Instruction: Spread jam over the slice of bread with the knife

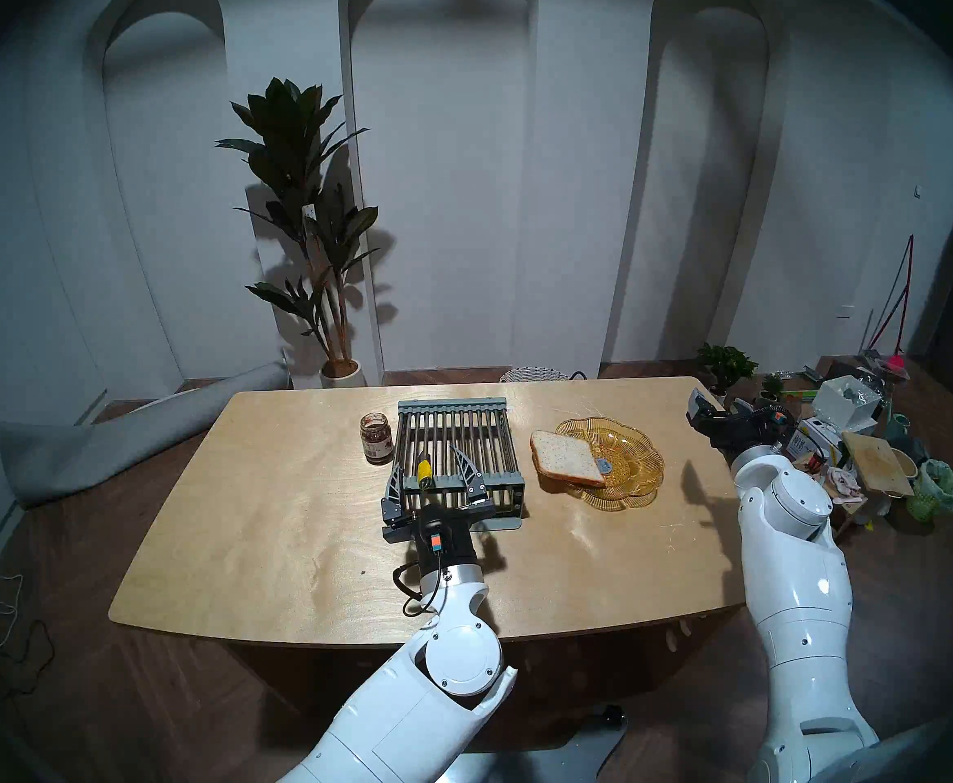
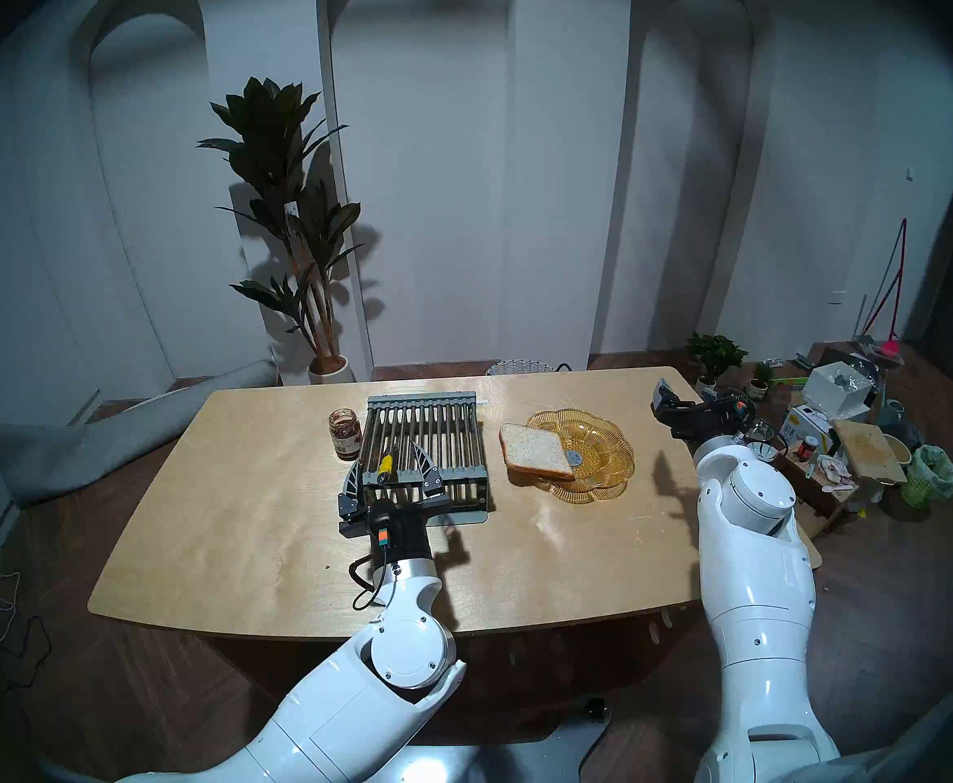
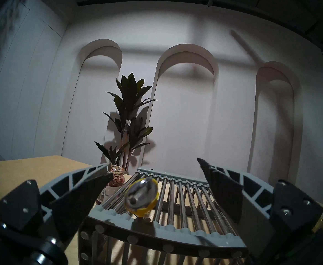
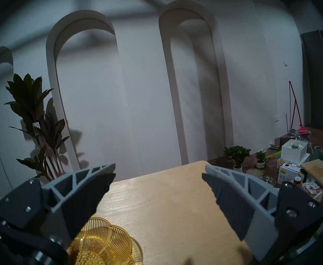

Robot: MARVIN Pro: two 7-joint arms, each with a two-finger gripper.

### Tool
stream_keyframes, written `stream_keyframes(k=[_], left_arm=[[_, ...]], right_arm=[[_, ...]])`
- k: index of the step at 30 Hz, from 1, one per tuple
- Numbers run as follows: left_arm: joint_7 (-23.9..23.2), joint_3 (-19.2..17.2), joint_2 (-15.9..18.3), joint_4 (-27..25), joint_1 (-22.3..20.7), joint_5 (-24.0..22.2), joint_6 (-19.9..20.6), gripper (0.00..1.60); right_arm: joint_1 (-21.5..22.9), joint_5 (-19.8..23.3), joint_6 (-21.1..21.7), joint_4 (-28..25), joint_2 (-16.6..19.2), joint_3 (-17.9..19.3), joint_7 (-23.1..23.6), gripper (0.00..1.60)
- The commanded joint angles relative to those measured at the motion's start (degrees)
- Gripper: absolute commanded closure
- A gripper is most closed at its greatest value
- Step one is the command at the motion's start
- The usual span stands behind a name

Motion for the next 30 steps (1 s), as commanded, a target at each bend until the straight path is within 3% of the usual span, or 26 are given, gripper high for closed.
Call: stream_keyframes(k=[1,14,17,18,25,26,27,30], left_arm=[[-1.17,-0.18,0.08,-0.44,-1.49,-0.75,0.16,0.0],[-2.92,-1.11,0.21,0.99,-2.66,-4.35,-0.21,0.0],[-4.0,-1.21,0.15,1.17,-3.04,-5.65,-0.25,0.09],[-4.13,-1.27,0.0,1.24,-3.08,-6.02,-0.27,0.41],[-4.83,-1.57,-0.42,2.48,-3.5,-7.55,-0.44,0.48],[-5.04,-1.79,-0.68,2.46,-3.45,-8.51,-0.94,0.53],[-5.13,-1.72,-0.43,2.39,-3.51,-8.38,-0.3,0.78],[-5.16,-1.81,-0.53,2.47,-3.54,-8.7,-0.39,0.92]], right_arm=[[1.12,0.26,-1.01,-0.73,0.11,-0.08,0.41,0.0],[0.7,0.83,-1.25,-1.05,0.11,0.22,0.81,0.0],[0.85,0.82,-1.46,-0.77,0.11,0.29,0.71,0.0],[0.88,0.83,-1.49,-0.72,0.11,0.29,0.71,0.0],[1.17,0.94,-1.58,-0.47,0.13,0.4,0.6,0.0],[1.17,0.91,-1.58,-0.52,0.12,0.4,0.53,0.0],[1.2,0.88,-1.68,-0.5,0.1,0.41,0.53,0.0],[1.24,0.88,-1.75,-0.46,0.07,0.42,0.47,0.0]])
